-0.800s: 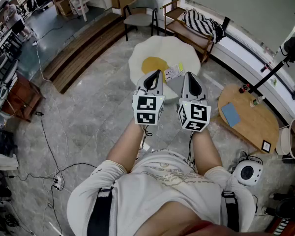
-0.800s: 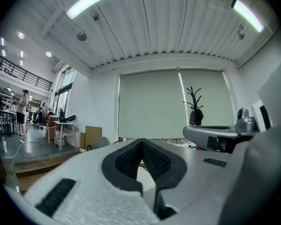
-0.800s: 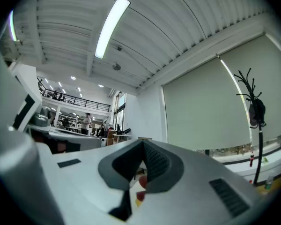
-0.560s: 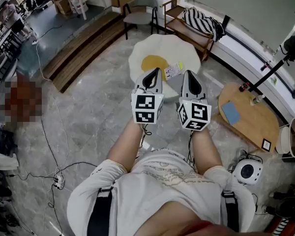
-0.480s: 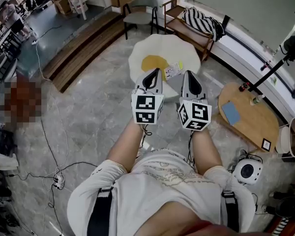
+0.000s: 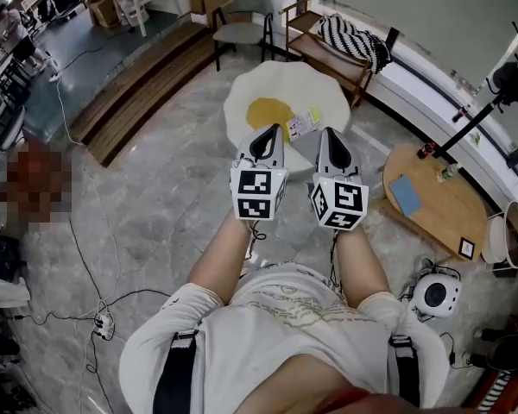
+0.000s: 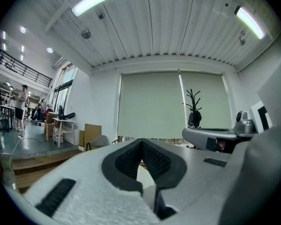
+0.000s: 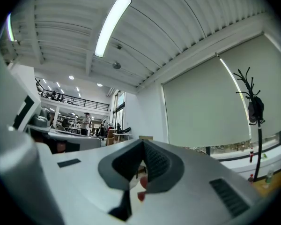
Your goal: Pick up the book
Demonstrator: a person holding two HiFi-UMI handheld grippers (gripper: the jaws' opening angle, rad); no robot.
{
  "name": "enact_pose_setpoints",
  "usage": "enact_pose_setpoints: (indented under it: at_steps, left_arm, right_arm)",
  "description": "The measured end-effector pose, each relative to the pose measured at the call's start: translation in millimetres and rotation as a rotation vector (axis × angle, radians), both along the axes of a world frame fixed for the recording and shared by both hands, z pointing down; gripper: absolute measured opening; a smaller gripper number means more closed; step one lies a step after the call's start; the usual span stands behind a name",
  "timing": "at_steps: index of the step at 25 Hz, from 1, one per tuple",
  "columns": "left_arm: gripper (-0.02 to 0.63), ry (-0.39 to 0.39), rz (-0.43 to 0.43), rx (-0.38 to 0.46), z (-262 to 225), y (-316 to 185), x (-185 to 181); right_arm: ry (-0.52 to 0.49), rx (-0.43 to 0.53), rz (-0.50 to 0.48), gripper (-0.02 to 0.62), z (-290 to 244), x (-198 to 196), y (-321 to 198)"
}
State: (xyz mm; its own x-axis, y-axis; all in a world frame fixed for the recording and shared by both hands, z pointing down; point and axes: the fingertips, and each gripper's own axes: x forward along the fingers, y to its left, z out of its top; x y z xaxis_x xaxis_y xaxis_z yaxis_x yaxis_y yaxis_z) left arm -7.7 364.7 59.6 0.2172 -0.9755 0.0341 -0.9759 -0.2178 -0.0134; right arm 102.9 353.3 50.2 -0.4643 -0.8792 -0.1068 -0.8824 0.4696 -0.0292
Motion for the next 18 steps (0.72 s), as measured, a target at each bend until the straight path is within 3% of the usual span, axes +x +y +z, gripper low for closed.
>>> enact_pose_setpoints:
  at_steps: [18]
  left_arm:
    - [0.017, 0.006, 0.096, -0.038, 19, 16, -86]
  right_arm:
    - [0.03, -0.03, 0.064, 0.025, 15, -93, 24]
